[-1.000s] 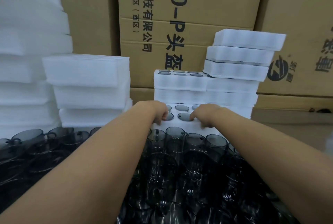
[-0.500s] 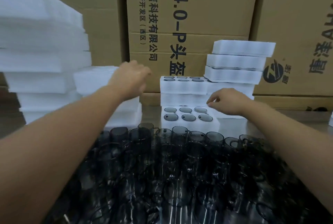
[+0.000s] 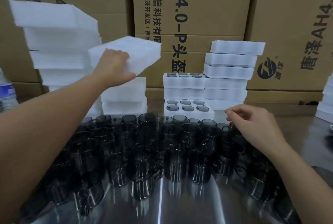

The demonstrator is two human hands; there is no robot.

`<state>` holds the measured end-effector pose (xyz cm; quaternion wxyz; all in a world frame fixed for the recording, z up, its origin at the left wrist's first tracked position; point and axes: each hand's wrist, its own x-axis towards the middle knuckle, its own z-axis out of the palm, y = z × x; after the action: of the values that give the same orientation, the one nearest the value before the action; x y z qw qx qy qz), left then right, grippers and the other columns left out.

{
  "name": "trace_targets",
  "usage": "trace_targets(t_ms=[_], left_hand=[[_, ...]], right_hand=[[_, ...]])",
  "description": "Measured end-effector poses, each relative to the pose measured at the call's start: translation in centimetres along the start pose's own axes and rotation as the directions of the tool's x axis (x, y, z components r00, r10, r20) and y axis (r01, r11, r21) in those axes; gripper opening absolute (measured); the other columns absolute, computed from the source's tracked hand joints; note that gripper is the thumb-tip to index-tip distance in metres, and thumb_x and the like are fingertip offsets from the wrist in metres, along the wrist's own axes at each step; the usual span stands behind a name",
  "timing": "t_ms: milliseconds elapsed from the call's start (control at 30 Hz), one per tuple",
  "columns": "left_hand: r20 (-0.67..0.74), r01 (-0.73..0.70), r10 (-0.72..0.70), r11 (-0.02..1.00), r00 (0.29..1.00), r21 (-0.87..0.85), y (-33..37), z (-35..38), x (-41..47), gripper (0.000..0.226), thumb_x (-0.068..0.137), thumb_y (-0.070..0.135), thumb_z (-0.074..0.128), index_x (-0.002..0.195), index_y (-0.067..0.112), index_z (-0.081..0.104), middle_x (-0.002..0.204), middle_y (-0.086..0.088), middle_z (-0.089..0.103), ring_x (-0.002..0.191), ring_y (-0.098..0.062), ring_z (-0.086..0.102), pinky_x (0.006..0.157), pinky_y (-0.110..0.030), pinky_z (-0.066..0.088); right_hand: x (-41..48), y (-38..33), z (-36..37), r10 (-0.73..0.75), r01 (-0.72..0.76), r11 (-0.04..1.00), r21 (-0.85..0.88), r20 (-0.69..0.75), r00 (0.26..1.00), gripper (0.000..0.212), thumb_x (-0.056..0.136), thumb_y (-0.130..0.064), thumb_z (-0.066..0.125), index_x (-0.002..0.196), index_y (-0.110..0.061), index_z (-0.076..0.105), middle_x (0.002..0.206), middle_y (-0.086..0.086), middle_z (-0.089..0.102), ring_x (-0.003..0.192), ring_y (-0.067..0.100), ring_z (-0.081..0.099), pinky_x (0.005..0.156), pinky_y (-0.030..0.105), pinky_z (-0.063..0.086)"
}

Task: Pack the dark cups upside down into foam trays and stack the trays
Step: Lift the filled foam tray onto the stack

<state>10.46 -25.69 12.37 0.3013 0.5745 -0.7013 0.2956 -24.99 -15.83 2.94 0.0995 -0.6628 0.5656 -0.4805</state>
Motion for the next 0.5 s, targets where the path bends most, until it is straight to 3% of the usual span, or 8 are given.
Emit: trace_targets(t_ms=[67,133,233,367,433,500], left_hand=[[-0.043,-0.061,0.055,0.985,0.998,-0.159,1.4,-2.4,-0.9,0.043,0.075,0.026,0.074,0.104,-0.002,0.060,0.105,-0.020,0.060,0.104,-0.038,0.049,0.100,-0.036,0.028],[-0.001,-0.131,0.136,0.954,0.991,-0.269,2.9,-4.8,-2.5,0.054,0.071,0.036,0.067,0.110,-0.001,0.058,0.105,-0.015,0.056,0.106,-0.032,0.046,0.096,-0.028,0.025],[0.110,-0.272,0.318,0.912,0.942,-0.306,5.7,-8.2,-6.2,0.055,0.068,0.039,0.057,0.111,0.004,0.058,0.104,-0.011,0.058,0.096,-0.024,0.049,0.085,-0.034,0.041],[0.162,-0.417,0.504,0.825,0.849,-0.382,9.1,-12.3,-12.3,0.045,0.072,0.046,0.051,0.103,0.015,0.059,0.093,0.000,0.057,0.084,-0.009,0.046,0.073,-0.019,0.040],[0.216,-0.435,0.549,0.801,0.807,-0.411,9.9,-13.4,-15.1,0.038,0.074,0.052,0.046,0.100,0.026,0.055,0.091,0.007,0.056,0.088,-0.008,0.051,0.082,-0.025,0.042],[0.245,-0.468,0.601,0.769,0.761,-0.435,10.1,-13.3,-17.9,0.029,0.079,0.052,0.049,0.101,0.032,0.051,0.091,0.011,0.057,0.092,-0.007,0.056,0.106,-0.030,0.035]], right_hand=[[-0.9,0.0,-0.9,-0.013,0.013,1.000,0.022,-0.018,1.000,0.013,0.089,-0.031,0.062,0.081,-0.039,0.068,0.081,-0.015,0.070,0.083,0.002,0.062,0.066,0.017,0.043],[-1.6,-0.2,-1.7,-0.044,0.046,0.997,0.059,-0.044,0.998,0.011,0.090,-0.034,0.061,0.086,-0.042,0.067,0.086,-0.022,0.068,0.085,-0.005,0.060,0.068,0.015,0.041],[-2.7,-1.0,-3.4,-0.051,0.065,0.973,0.223,-0.067,0.996,0.014,0.092,-0.048,0.053,0.099,-0.044,0.065,0.096,-0.035,0.063,0.089,-0.019,0.056,0.074,0.017,0.042],[-4.1,-3.1,-5.5,0.031,-0.053,0.804,0.593,0.046,0.998,0.041,0.082,-0.068,0.051,0.107,-0.038,0.063,0.114,-0.013,0.068,0.101,0.007,0.067,0.086,0.040,0.052],[-5.2,-3.5,-6.2,-0.018,-0.075,0.802,0.592,0.150,0.989,0.041,0.081,-0.065,0.055,0.110,-0.040,0.065,0.113,-0.015,0.069,0.101,0.008,0.068,0.084,0.041,0.051],[-6.4,-3.5,-6.7,-0.066,-0.045,0.919,0.391,0.268,0.961,0.041,0.074,-0.068,0.062,0.111,-0.051,0.062,0.109,-0.031,0.064,0.094,-0.013,0.062,0.080,0.027,0.045]])
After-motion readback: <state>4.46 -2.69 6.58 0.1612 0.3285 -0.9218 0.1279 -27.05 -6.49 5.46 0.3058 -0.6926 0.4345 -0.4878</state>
